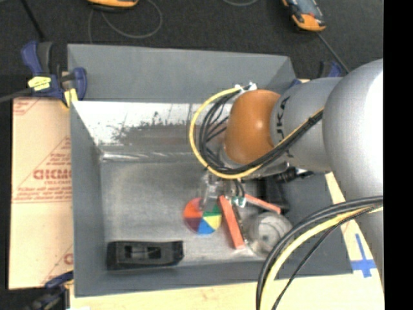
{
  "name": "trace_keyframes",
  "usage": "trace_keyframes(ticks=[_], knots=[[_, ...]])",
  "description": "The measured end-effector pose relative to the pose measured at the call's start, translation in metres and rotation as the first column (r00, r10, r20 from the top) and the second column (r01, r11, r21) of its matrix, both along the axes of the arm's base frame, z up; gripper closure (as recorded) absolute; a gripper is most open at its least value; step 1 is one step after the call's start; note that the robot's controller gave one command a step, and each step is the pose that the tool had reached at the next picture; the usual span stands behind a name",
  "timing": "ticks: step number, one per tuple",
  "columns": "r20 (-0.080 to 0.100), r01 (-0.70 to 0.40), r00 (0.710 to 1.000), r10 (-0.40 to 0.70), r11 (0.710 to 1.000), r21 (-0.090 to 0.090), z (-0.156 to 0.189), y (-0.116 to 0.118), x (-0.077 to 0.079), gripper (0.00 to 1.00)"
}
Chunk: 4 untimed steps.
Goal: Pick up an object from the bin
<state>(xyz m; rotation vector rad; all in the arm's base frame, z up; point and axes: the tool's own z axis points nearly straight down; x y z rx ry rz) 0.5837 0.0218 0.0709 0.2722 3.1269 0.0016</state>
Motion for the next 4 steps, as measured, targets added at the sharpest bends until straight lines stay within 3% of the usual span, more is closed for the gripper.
trace_keyframes(ticks=[2,3,4], knots=[[-0.004,0.000,1.000,0.000,1.000,0.000,0.004,0.000,-0.001,1.00],[-0.009,0.000,1.000,0.000,1.000,0.000,0.025,0.000,-0.003,1.00],[-0.001,0.000,1.000,0.000,1.000,0.000,0.041,0.000,0.000,1.00]])
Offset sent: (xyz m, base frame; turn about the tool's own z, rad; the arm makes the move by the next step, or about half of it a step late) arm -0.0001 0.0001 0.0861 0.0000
